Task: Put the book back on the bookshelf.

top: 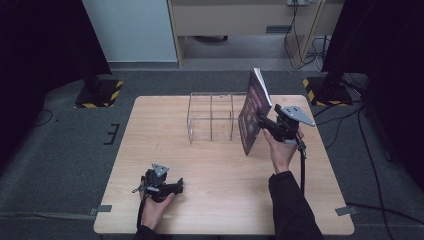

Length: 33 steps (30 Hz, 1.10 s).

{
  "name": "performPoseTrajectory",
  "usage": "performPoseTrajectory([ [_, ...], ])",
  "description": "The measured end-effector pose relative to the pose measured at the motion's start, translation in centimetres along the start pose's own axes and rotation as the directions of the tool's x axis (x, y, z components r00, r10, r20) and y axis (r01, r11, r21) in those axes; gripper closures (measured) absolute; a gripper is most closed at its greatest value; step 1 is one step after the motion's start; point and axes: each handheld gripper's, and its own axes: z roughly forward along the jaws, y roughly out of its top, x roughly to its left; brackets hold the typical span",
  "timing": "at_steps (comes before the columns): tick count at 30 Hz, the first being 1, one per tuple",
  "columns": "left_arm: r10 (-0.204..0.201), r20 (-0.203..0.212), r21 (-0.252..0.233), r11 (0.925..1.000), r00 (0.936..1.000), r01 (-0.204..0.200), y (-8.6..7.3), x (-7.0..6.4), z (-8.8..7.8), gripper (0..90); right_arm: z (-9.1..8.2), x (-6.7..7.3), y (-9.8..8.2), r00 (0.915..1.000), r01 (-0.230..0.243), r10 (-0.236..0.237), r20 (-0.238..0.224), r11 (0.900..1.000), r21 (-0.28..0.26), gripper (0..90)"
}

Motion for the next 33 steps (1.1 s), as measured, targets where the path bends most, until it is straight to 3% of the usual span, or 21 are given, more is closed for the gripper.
performPoseTrajectory([
  [10,0.000,0.000,0.000,1.0000,1.0000,0.000,0.0,0.0,0.0,2.4,-2.1,-0.6,-0.9,0.9957,0.044,-0.038,-0.084,0.997,0.068,17.8],
  [17,0.000,0.000,0.000,1.0000,1.0000,0.000,0.0,0.0,0.0,2.4,-4.4,-1.7,-3.1,0.9880,0.056,-0.035,-0.150,0.989,0.138,14.7],
  [21,0.000,0.000,0.000,1.0000,1.0000,0.000,0.0,0.0,0.0,2.4,-5.5,-2.7,-4.5,0.9879,0.084,-0.059,-0.143,0.981,0.175,12.9],
  [26,0.000,0.000,0.000,1.0000,1.0000,0.000,0.0,0.0,0.0,2.4,-6.7,-3.7,-6.3,0.9888,0.066,-0.035,-0.145,0.975,0.211,12.8],
  [31,-0.001,0.000,0.000,1.0000,1.0000,0.001,0.0,0.0,0.0,2.4,-7.5,-4.8,-8.9,0.9909,0.077,-0.042,-0.128,0.956,0.282,12.1],
  [33,-0.001,0.000,0.000,1.0000,1.0000,0.001,0.0,0.0,0.0,2.4,-7.6,-5.3,-9.7,0.9917,0.082,-0.045,-0.121,0.944,0.319,11.3],
])
